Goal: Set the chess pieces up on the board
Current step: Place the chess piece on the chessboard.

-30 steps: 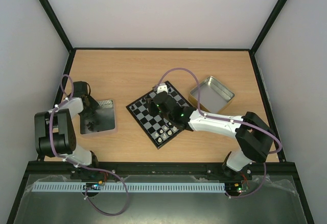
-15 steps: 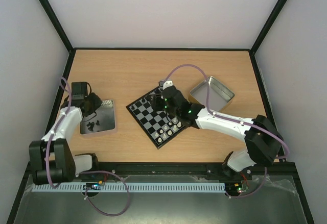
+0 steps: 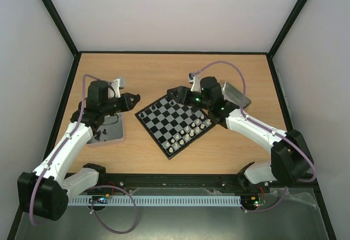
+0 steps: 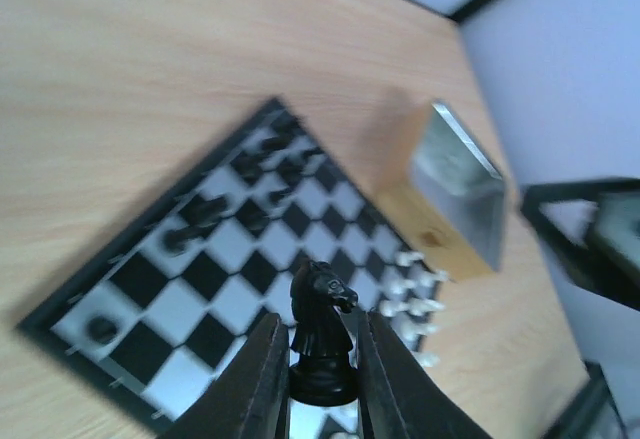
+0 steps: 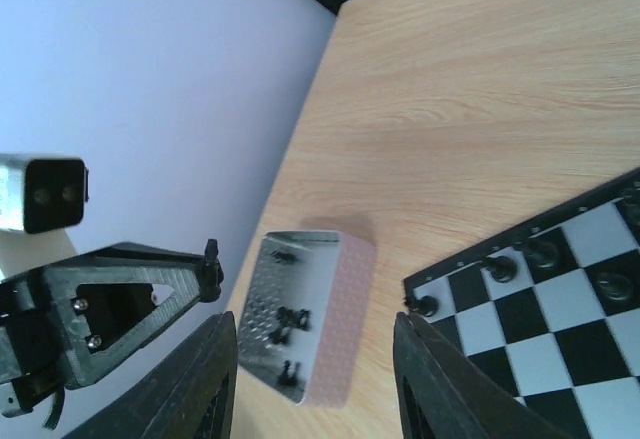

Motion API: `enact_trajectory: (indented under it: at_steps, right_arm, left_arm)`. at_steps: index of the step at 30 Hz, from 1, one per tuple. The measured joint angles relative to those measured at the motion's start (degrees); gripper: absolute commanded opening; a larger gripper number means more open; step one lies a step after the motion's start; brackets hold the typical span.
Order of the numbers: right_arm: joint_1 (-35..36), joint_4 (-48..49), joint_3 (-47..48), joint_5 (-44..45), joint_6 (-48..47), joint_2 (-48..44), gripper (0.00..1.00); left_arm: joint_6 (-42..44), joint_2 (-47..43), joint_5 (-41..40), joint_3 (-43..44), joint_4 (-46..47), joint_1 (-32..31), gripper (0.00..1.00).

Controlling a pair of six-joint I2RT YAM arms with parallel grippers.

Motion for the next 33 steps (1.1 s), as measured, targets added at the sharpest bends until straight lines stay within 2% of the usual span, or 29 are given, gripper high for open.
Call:
enact_trajectory:
  at_steps: [9, 16, 22, 26, 33]
  right_arm:
    - [-0.92, 2.49, 1.33, -15.52, 2.36, -1.05, 0.56]
    - [-0.85, 14.73, 1.18, -23.28, 9.62, -5.2, 0.57]
    - [-0.26, 18.08, 1.16, -25.2, 12.17, -5.64, 0.52]
    - [0.33, 18.53, 1.18, -25.77, 12.79, -5.62, 0.43]
    - [1.79, 13.77, 2.19, -25.64, 10.49, -5.09, 0.35]
  left_arm:
    - [8.68, -0.39, 21.92, 5.44, 7.67, -5.49, 0.17]
    - [14.47, -0.72, 34.8, 8.39, 10.45, -7.17, 0.17]
    - [18.23, -0.66, 38.38, 9.62, 9.64, -7.82, 0.17]
    - [19.76, -0.42, 38.77, 10.05, 8.96, -7.89, 0.17]
    - [21.79, 0.52, 37.2, 10.25, 6.45, -7.89, 0.17]
